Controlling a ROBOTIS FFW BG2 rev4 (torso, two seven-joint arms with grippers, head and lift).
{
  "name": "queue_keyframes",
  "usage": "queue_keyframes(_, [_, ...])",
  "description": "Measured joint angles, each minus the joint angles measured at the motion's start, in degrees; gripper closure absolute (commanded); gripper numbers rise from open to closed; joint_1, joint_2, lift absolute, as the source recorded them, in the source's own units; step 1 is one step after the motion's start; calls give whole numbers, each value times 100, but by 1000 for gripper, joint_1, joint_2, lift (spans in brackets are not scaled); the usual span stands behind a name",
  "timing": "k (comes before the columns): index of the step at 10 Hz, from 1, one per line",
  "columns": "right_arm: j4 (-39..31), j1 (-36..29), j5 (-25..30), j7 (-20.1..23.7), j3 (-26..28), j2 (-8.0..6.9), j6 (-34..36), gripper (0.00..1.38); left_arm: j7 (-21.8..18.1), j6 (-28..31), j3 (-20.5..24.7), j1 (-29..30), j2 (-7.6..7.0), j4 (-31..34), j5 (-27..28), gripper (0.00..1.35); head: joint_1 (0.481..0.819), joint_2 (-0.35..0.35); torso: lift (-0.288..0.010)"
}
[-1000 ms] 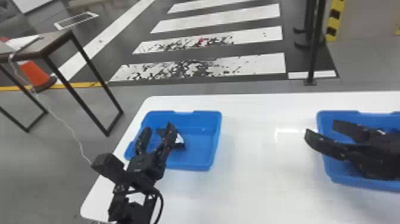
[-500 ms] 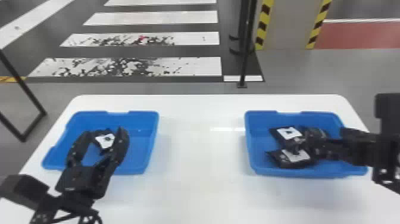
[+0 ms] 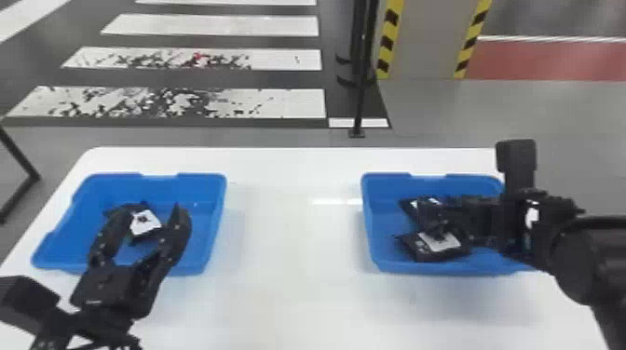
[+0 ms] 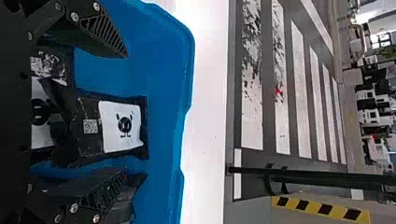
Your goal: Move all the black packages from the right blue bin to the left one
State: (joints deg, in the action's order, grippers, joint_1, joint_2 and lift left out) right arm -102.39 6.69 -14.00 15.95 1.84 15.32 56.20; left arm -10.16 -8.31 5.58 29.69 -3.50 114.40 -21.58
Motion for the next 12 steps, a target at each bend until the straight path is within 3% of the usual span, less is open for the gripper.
queue_keyframes(5, [787, 534, 174, -189, -486, 11, 93, 185, -22, 15, 69, 40, 1, 0, -35, 229, 695, 25, -140])
queue_keyframes(8, [876, 610, 226, -288, -603, 14, 409, 231, -31, 7, 104, 53, 10, 0, -81, 233, 695, 29, -140])
queue_keyframes(10, [769, 601, 308, -370, -601, 15, 658, 343, -30, 9, 136, 79, 20, 0, -97, 233, 695, 25, -140])
queue_keyframes(12, [752, 597, 313, -400, -578, 15, 779, 645, -29, -32, 176, 96, 40, -7, -101, 233, 695, 26, -140])
